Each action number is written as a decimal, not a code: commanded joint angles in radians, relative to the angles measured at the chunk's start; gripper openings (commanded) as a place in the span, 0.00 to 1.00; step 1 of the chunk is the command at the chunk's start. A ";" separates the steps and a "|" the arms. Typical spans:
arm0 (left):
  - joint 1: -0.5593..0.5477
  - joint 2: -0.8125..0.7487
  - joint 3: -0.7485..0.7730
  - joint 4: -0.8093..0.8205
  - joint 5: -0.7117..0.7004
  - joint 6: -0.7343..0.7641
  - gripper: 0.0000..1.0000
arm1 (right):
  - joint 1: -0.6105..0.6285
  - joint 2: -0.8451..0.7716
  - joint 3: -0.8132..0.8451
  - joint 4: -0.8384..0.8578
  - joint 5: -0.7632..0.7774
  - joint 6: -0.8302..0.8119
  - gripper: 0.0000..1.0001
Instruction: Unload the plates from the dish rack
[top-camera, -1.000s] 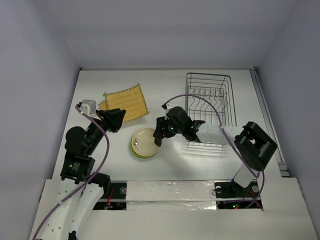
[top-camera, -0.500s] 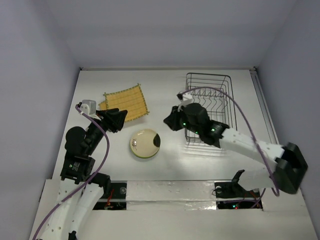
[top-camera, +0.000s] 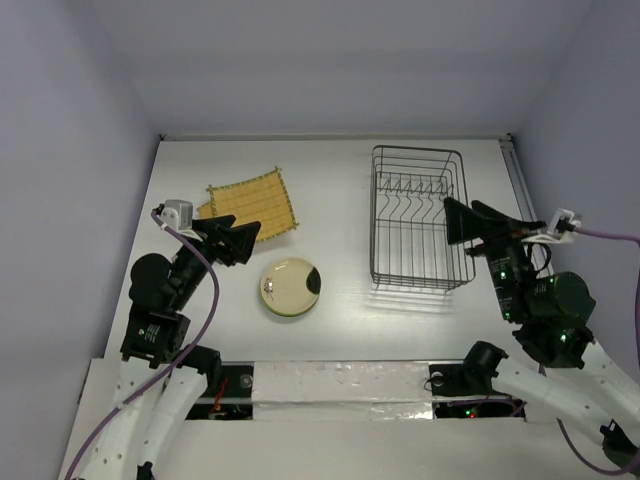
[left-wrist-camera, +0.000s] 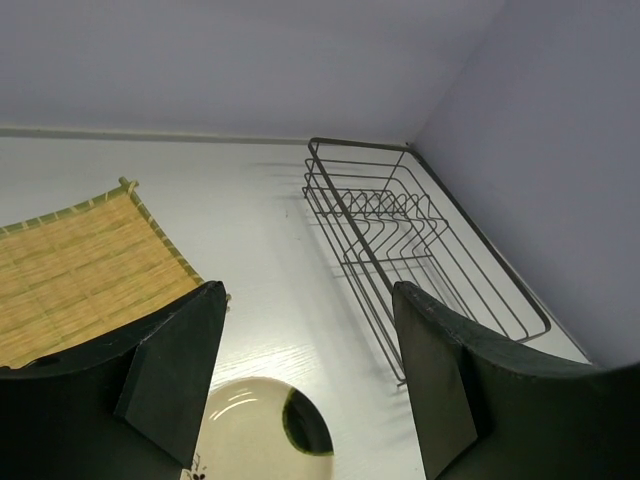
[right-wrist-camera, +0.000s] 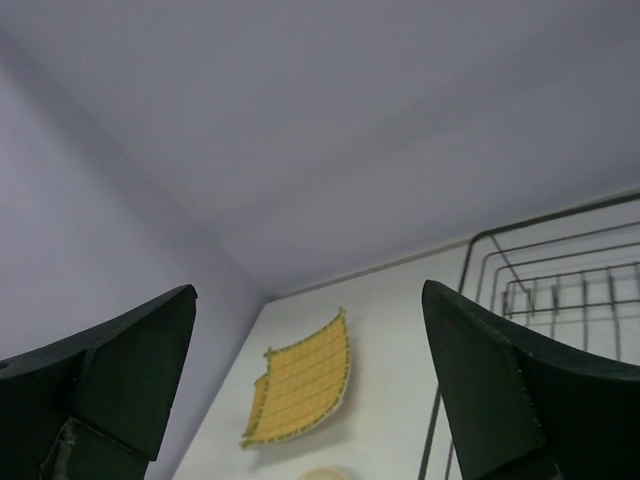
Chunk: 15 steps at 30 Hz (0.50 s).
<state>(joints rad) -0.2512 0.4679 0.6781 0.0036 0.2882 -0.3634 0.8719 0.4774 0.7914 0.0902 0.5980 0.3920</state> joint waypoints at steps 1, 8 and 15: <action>0.006 -0.008 0.028 0.056 0.019 -0.006 0.65 | 0.006 -0.031 -0.055 -0.036 0.236 -0.001 1.00; 0.015 -0.005 0.026 0.058 0.012 0.004 0.65 | 0.006 -0.060 -0.090 -0.066 0.322 0.022 1.00; 0.024 -0.009 0.008 0.070 0.008 0.009 0.64 | 0.006 -0.102 -0.104 -0.063 0.335 0.001 1.00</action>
<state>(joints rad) -0.2337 0.4679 0.6781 0.0109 0.2878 -0.3637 0.8719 0.4049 0.6888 0.0059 0.8829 0.3977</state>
